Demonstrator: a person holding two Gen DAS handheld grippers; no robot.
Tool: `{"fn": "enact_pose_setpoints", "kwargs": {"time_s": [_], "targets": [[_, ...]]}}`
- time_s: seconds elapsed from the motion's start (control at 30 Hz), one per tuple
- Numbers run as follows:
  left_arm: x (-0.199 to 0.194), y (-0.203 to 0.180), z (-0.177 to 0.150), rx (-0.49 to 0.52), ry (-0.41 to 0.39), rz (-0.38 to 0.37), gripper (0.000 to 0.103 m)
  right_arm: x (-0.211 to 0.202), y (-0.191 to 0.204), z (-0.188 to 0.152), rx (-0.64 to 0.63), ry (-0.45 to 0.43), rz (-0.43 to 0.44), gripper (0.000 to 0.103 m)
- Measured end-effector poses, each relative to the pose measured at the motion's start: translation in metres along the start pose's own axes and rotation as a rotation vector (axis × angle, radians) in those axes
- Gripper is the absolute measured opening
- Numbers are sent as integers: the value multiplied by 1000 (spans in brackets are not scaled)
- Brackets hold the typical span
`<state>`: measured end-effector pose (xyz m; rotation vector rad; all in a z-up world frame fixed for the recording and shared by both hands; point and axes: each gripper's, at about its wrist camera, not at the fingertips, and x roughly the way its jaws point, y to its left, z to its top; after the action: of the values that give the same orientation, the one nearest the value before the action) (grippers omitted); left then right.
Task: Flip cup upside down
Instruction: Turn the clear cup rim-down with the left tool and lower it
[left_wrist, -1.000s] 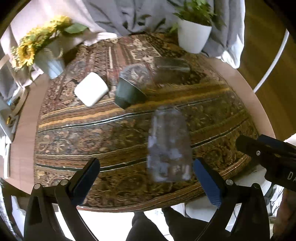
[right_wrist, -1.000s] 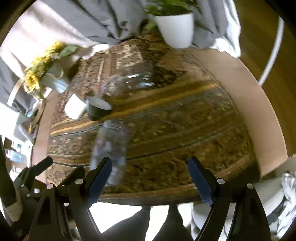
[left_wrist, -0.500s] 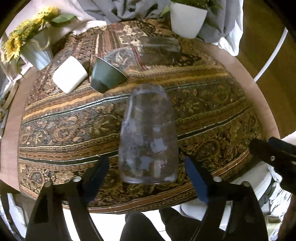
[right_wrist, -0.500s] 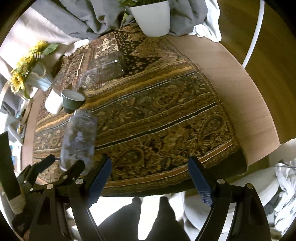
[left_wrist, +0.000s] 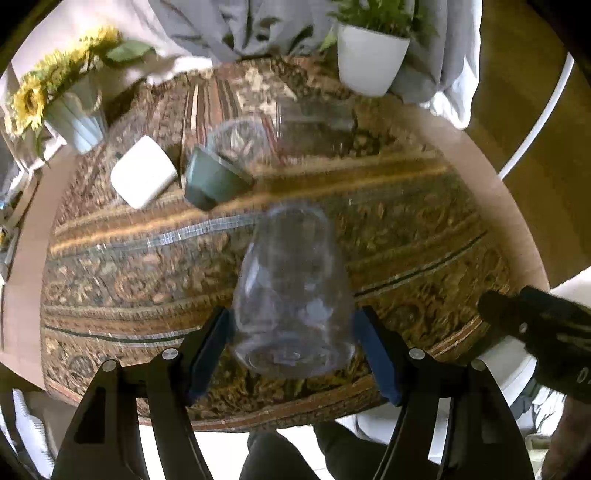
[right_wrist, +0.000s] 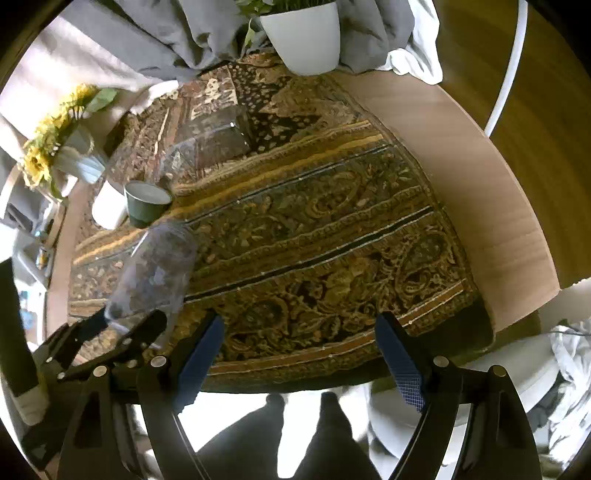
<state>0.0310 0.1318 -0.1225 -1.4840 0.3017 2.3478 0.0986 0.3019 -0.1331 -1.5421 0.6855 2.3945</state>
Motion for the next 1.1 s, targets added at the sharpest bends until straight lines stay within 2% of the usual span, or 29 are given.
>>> {"fn": "enact_pose_setpoints", "kwargs": {"time_s": [0.13, 0.57, 0.8, 1.1], "targets": [[-8, 1, 17, -4, -43, -4, 70, -6, 1, 6, 18, -28, 15, 84], [-3, 3, 66, -6, -93, -22, 70, -24, 7, 47, 30, -157, 8, 84], [6, 2, 82, -9, -96, -32, 70, -23, 4, 61, 45, -182, -4, 84], [10, -2, 91, 4, -103, -43, 70, -20, 0, 66, 67, -173, -20, 84]]}}
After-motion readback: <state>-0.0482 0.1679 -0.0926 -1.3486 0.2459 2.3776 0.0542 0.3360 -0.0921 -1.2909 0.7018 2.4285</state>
